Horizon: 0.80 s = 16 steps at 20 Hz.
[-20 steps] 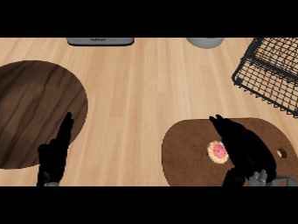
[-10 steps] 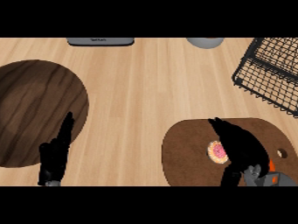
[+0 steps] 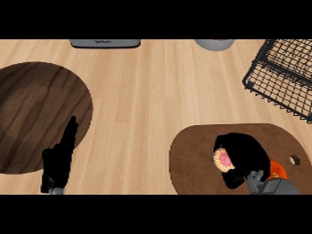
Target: Pick the cupcake from the cutting board and place it in the tiered basket
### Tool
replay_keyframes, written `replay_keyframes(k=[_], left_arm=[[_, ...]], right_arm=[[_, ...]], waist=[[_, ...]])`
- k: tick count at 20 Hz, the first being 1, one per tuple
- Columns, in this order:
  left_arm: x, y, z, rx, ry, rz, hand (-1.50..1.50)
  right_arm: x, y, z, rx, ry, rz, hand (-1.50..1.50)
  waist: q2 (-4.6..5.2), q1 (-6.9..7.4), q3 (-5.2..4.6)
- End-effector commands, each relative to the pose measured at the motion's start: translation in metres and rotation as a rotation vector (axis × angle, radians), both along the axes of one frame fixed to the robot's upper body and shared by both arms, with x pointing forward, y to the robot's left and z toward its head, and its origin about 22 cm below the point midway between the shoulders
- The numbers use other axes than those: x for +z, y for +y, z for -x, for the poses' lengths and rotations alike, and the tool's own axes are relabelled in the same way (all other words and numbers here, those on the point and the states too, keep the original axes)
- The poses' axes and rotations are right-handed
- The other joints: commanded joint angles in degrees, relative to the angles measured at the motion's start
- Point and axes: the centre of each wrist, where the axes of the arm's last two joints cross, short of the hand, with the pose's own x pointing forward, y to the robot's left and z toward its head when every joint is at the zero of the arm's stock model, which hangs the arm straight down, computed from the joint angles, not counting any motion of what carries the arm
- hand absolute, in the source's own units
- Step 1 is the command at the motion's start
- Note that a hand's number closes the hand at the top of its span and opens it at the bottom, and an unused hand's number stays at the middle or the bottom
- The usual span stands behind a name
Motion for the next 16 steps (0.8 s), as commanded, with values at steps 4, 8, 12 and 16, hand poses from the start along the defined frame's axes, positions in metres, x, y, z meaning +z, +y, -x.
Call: replay_keyframes(k=[4, 8, 12, 16], left_arm=[[0.003, 0.003, 0.008, 0.016, 0.056, 0.000, 0.00], [-0.012, 0.006, 0.012, 0.040, 0.047, 0.010, 0.00], [-0.010, 0.001, 0.008, 0.032, 0.040, 0.010, 0.00], [-0.004, 0.016, -0.002, 0.030, 0.049, 0.020, 0.00]], right_arm=[[-0.009, -0.051, -0.002, 0.019, -0.105, 0.063, 1.50], [0.010, -0.176, 0.003, -0.237, -0.130, 0.090, 1.50], [0.021, -0.255, 0.019, -0.361, -0.217, 0.101, 1.50], [0.041, -0.294, 0.032, -0.453, -0.339, -0.024, 1.50]], waist=[[0.32, -0.13, -0.19], [0.48, -2.77, -0.09], [0.45, -1.62, -0.11], [0.33, -1.51, -0.19]])
